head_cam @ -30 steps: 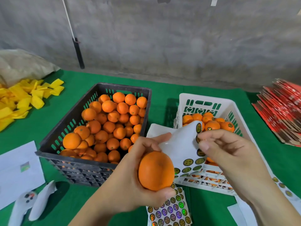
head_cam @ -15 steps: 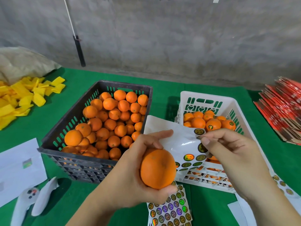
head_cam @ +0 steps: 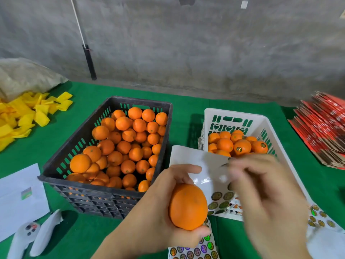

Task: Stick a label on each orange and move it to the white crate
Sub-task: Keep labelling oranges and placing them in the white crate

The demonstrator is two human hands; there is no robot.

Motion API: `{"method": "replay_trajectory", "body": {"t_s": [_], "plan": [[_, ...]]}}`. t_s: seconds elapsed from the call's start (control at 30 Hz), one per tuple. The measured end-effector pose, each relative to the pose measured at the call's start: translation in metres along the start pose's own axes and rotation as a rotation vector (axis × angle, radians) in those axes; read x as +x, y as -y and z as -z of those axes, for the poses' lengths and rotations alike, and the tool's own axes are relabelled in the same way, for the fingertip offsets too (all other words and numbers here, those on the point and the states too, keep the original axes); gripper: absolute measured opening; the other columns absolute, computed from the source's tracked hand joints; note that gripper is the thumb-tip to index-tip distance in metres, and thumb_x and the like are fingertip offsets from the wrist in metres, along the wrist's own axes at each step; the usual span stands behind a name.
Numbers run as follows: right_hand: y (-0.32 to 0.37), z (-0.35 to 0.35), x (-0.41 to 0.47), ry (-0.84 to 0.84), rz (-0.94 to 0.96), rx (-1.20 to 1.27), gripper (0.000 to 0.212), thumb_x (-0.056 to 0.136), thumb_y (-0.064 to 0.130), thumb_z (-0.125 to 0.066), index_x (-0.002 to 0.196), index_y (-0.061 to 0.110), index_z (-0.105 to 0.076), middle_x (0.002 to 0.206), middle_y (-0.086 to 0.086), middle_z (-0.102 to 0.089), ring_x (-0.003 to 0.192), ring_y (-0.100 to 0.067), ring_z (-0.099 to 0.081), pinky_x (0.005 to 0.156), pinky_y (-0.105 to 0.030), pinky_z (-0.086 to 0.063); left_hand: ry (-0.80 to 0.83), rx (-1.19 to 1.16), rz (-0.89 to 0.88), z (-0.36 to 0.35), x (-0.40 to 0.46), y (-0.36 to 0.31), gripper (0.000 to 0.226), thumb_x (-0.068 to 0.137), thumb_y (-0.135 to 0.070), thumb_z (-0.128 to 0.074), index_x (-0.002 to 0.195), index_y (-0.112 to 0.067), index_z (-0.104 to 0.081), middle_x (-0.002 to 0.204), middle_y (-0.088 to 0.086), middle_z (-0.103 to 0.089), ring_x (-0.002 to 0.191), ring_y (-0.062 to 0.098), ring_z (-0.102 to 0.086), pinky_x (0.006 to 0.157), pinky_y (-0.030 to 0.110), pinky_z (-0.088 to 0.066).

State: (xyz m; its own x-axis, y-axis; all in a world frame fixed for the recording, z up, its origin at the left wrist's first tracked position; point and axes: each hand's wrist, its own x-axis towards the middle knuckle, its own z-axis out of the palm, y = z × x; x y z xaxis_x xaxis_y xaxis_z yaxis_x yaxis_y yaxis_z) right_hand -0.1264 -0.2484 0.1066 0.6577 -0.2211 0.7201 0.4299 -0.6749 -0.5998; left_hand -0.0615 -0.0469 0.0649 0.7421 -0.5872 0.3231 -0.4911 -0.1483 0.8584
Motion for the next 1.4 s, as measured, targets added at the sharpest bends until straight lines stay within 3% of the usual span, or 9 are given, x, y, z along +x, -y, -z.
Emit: {"method": "replay_trajectory", "body": {"t_s": [0.47, 0.63, 0.73, 0.83, 0.97, 1.07, 1.2, 1.3, 1.4], "plan": [[-0.001, 0.005, -0.011, 0.774, 0.176, -0.202, 0.082, 0.083, 0.029, -0.058, 0.158, 0.05, -0.032, 0.16, 0.028, -0.03, 0.145, 0.001, -0.035, 0.089, -0.01, -0.051, 0.052, -0.297, 0.171, -0.002, 0.006, 0.005, 0.067, 0.075, -0.036, -0.095, 0.123, -0.023, -0.05, 0.111, 0.0, -0.07, 0.095, 0.019, -0.071, 0.076, 0.035, -0.058], [-0.011, -0.009, -0.013, 0.637, 0.231, -0.199, 0.084, 0.081, 0.047, -0.085, 0.151, 0.046, -0.039, 0.155, 0.03, -0.032, 0.146, 0.003, -0.035, 0.106, -0.012, -0.041, -0.041, -0.646, 0.261, -0.013, 0.023, 0.004, 0.097, 0.054, -0.073, -0.09, 0.119, -0.011, -0.053, 0.102, 0.001, -0.07, 0.091, 0.017, -0.068, 0.082, 0.035, -0.053], [-0.018, -0.007, -0.016, 0.506, 0.09, -0.059, 0.082, 0.077, 0.056, -0.084, 0.148, 0.046, -0.045, 0.148, 0.026, -0.046, 0.141, -0.006, -0.048, 0.099, -0.024, -0.047, -0.252, -0.665, 0.341, -0.019, 0.031, 0.008, 0.103, 0.05, -0.09, -0.077, 0.12, -0.016, -0.06, 0.101, 0.005, -0.075, 0.097, 0.019, -0.071, 0.09, 0.04, -0.051], [-0.039, 0.013, -0.01, 0.322, -0.067, -0.044, 0.08, 0.077, 0.059, -0.084, 0.147, 0.045, -0.048, 0.149, 0.023, -0.047, 0.139, -0.004, -0.048, 0.094, -0.028, -0.052, -0.286, -0.496, 0.271, -0.013, 0.024, 0.013, 0.034, 0.09, -0.048, -0.068, 0.122, -0.037, -0.063, 0.111, -0.001, -0.07, 0.104, 0.019, -0.064, 0.093, 0.035, -0.053], [-0.077, 0.026, -0.003, 0.255, -0.423, -0.427, 0.097, 0.076, 0.071, -0.07, 0.159, 0.038, -0.033, 0.166, 0.012, -0.026, 0.152, -0.023, -0.025, 0.12, -0.059, -0.033, -0.264, -0.439, 0.185, -0.01, 0.023, 0.029, 0.037, 0.095, -0.017, -0.064, 0.13, -0.027, -0.058, 0.118, 0.001, -0.064, 0.103, 0.028, -0.06, 0.086, 0.043, -0.052], [-0.078, 0.016, -0.011, 0.433, -0.801, -0.067, 0.107, 0.064, 0.1, -0.055, 0.157, 0.06, -0.021, 0.162, 0.038, -0.027, 0.153, -0.003, -0.027, 0.116, -0.035, -0.038, -0.168, -0.501, 0.094, -0.012, 0.023, 0.036, 0.04, 0.099, -0.008, -0.062, 0.137, -0.017, -0.053, 0.131, 0.006, -0.059, 0.113, 0.029, -0.062, 0.088, 0.041, -0.058], [-0.071, -0.017, -0.028, 0.426, -1.212, 0.958, 0.065, 0.084, 0.037, -0.081, 0.144, 0.02, -0.064, 0.139, -0.01, -0.07, 0.126, -0.031, -0.068, 0.094, -0.04, -0.061, -0.142, -0.437, 0.05, -0.01, 0.035, 0.049, 0.041, 0.099, -0.005, -0.062, 0.136, -0.016, -0.052, 0.147, 0.005, -0.048, 0.142, 0.022, -0.046, 0.109, 0.037, -0.048], [-0.073, -0.036, -0.027, 0.192, -1.19, 1.063, 0.053, 0.076, -0.007, -0.082, 0.127, 0.003, -0.074, 0.128, -0.031, -0.069, 0.117, -0.047, -0.07, 0.095, -0.053, -0.06, -0.062, -0.333, 0.07, 0.005, 0.046, 0.061, 0.046, 0.103, -0.017, -0.063, 0.146, -0.016, -0.044, 0.146, 0.004, -0.05, 0.136, 0.03, -0.05, 0.105, 0.048, -0.05], [-0.077, -0.04, -0.018, 0.052, -1.14, 1.033, 0.052, 0.081, -0.003, -0.067, 0.132, 0.004, -0.069, 0.124, -0.027, -0.073, 0.111, -0.045, -0.073, 0.086, -0.051, -0.064, -0.056, -0.014, 0.104, 0.034, 0.068, 0.091, 0.049, 0.105, -0.021, -0.056, 0.151, -0.024, -0.039, 0.118, 0.005, -0.062, 0.101, 0.025, -0.067, 0.083, 0.035, -0.058]]}}
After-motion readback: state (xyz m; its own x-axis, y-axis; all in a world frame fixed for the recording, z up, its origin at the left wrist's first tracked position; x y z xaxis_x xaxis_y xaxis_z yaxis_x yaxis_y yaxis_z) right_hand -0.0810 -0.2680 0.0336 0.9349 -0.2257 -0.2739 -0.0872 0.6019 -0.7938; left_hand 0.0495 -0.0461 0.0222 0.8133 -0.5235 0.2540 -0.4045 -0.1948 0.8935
